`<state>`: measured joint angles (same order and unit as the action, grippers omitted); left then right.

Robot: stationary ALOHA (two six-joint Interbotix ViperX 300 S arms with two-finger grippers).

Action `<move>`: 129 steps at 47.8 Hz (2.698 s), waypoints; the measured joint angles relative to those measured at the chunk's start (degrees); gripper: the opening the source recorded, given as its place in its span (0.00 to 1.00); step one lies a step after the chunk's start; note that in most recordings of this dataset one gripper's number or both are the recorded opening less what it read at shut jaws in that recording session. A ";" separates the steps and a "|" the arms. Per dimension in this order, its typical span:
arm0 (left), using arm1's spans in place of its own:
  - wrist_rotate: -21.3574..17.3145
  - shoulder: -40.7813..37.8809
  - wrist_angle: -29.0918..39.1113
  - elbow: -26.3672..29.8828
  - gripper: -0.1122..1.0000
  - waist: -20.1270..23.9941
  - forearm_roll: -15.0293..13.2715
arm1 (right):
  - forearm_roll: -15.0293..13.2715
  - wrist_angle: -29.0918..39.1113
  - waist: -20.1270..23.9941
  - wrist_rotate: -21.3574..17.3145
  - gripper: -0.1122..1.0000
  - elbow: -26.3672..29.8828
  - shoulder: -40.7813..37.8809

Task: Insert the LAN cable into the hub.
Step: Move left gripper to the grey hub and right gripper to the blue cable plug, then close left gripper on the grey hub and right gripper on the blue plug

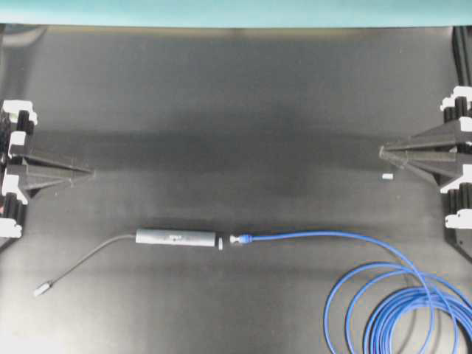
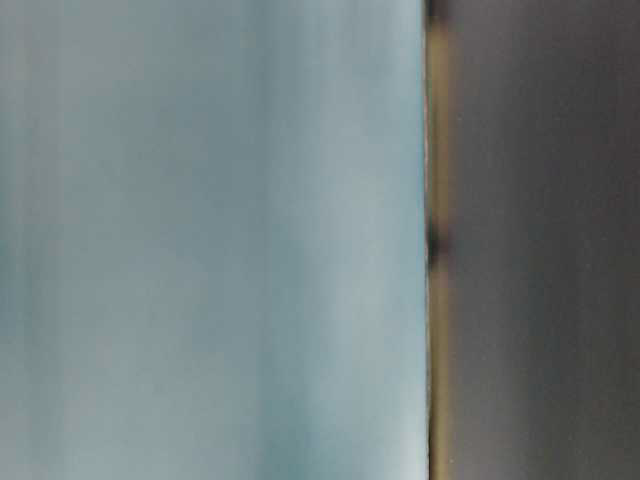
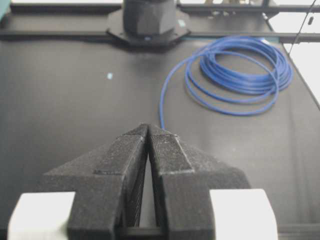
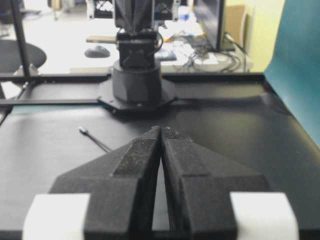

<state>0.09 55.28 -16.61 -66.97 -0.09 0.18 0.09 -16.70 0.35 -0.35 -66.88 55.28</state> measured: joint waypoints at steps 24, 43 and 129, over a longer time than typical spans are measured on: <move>1.58 -12.39 -3.16 2.02 0.10 0.18 2.20 | 1.76 8.17 1.67 -0.62 0.10 8.88 -19.16; 5.62 -19.07 -8.00 -0.26 0.52 -0.44 2.20 | 1.93 10.55 2.55 -1.41 0.66 14.68 -34.45; 4.57 -71.81 -37.88 5.27 0.35 -4.57 2.20 | 3.25 4.57 5.10 -5.71 0.84 15.73 -44.91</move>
<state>4.66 -16.52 -54.49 -61.70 -4.66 2.37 3.34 -12.13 5.45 -6.06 -51.15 10.37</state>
